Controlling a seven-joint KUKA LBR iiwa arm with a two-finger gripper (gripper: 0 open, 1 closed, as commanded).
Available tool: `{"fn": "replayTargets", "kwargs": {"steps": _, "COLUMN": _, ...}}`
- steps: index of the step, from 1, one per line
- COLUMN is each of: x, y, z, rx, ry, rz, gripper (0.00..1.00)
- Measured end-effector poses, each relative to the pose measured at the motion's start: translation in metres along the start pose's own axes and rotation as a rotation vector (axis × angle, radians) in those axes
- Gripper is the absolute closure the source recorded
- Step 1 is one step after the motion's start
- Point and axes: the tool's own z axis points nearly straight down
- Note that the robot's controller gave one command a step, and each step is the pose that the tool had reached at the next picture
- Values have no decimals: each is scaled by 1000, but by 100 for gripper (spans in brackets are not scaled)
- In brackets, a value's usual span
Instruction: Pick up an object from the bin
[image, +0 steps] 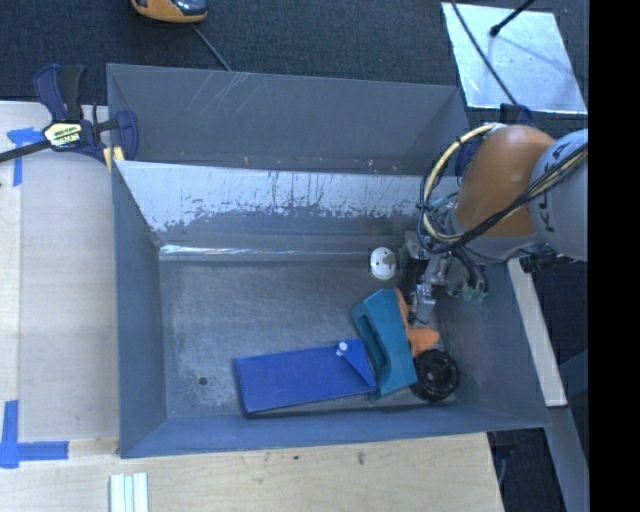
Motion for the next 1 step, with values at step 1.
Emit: {"fn": "replayTargets", "kwargs": {"steps": 1, "x": 5, "y": 15, "z": -5, "rx": -3, "ry": 5, "rz": 222, "gripper": 100}}
